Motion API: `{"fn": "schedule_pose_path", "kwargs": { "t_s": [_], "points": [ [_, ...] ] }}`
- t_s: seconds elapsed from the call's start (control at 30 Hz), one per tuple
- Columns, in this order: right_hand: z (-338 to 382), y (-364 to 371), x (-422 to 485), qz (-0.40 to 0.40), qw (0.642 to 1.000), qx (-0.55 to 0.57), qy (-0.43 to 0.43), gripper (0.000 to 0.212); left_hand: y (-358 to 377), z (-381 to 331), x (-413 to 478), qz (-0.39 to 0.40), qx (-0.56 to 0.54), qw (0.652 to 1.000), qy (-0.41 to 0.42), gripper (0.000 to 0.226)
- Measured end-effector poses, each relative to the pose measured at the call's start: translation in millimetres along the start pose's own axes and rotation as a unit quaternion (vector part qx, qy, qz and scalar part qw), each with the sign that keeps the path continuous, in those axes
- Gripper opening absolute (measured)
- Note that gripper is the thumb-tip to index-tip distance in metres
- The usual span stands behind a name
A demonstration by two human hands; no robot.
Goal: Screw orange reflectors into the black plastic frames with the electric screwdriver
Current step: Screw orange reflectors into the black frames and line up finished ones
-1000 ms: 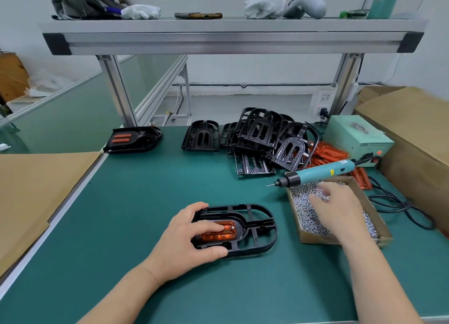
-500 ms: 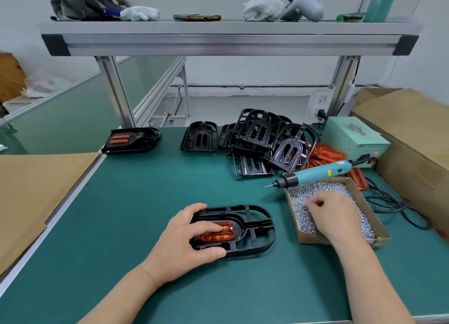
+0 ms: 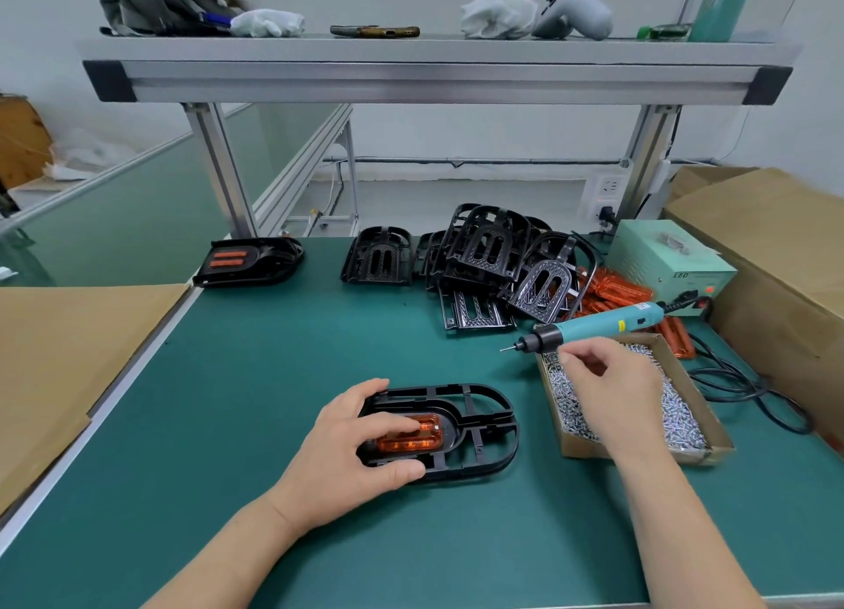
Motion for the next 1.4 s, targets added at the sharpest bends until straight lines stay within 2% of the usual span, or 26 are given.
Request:
{"fn": "schedule_pose_path", "kwargs": {
  "t_s": [0.17,0.3,0.33,0.4,0.47,0.53,0.63,0.77,0.83,0.9,1.0,1.07,1.13,1.2,1.4],
  "points": [
    [20.5,34.7,-22.7,0.111,0.974,0.196,0.034,0.015,-15.8,-9.0,1.7,-0.071,-0.001,0.997,0.013,0.035],
    [39.3,63.8,-49.2,0.175,0.947,0.265,0.055,0.016,-27.4,-29.5,13.3,-0.131,0.007,0.990,0.047,0.022],
    [43.2,69.4,-55.9,0.186,0.942,0.272,0.058,0.016,-28.3,-32.5,16.3,-0.138,-0.017,0.989,0.043,0.017],
    [51.2,78.7,-68.1,0.208,0.932,0.291,0.060,0.013,-22.5,-30.3,22.0,-0.125,-0.146,0.981,-0.006,0.014],
    [58.4,86.3,-78.3,0.235,0.917,0.316,0.060,0.010,-11.9,-29.5,25.5,-0.102,-0.308,0.944,-0.053,0.017],
    [62.9,92.3,-86.1,0.260,0.903,0.336,0.065,0.007,-5.3,-27.4,27.2,-0.101,-0.402,0.906,-0.082,0.028],
    [65.9,95.8,-91.6,0.270,0.894,0.352,0.067,0.007,-0.3,-24.0,27.5,-0.112,-0.488,0.859,-0.105,0.033],
    [69.6,97.2,-94.9,0.296,0.908,0.293,0.033,0.013,2.2,-22.9,26.1,-0.113,-0.536,0.828,-0.115,0.011],
    [66.6,89.1,-83.6,0.258,0.931,0.259,0.020,0.017,-1.2,-19.0,24.5,-0.124,-0.531,0.831,-0.112,0.010],
    [46.0,65.1,-53.5,0.139,0.941,0.299,0.073,0.019,-10.0,-14.2,23.0,-0.144,-0.491,0.853,-0.102,0.012],
    [-1.3,32.1,-9.7,0.007,0.896,0.394,0.206,0.032,-25.9,-3.7,18.2,-0.183,-0.414,0.887,-0.087,0.019],
    [-25.1,21.8,12.4,-0.023,0.887,0.388,0.250,0.043,-32.4,7.2,13.2,-0.215,-0.373,0.898,-0.089,0.014],
    [-38.8,16.4,28.2,-0.040,0.887,0.367,0.276,0.038,-33.4,17.4,8.6,-0.240,-0.337,0.905,-0.095,0.008],
    [-47.4,15.2,38.5,-0.049,0.882,0.361,0.297,0.028,-30.8,25.7,4.4,-0.255,-0.315,0.909,-0.099,0.013],
    [-57.8,23.8,51.2,-0.049,0.860,0.360,0.357,0.062,-27.5,22.5,6.1,-0.242,-0.236,0.939,-0.063,0.019]
  ]
}}
Point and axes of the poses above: each hand's wrist, its own x-axis towards the middle knuckle, its own y-axis out of the palm, z = x × y, the point moved 9 cm from there along x, towards the middle knuckle, and after that the axes turned 11 degrees about y, right-handed, at the moved point
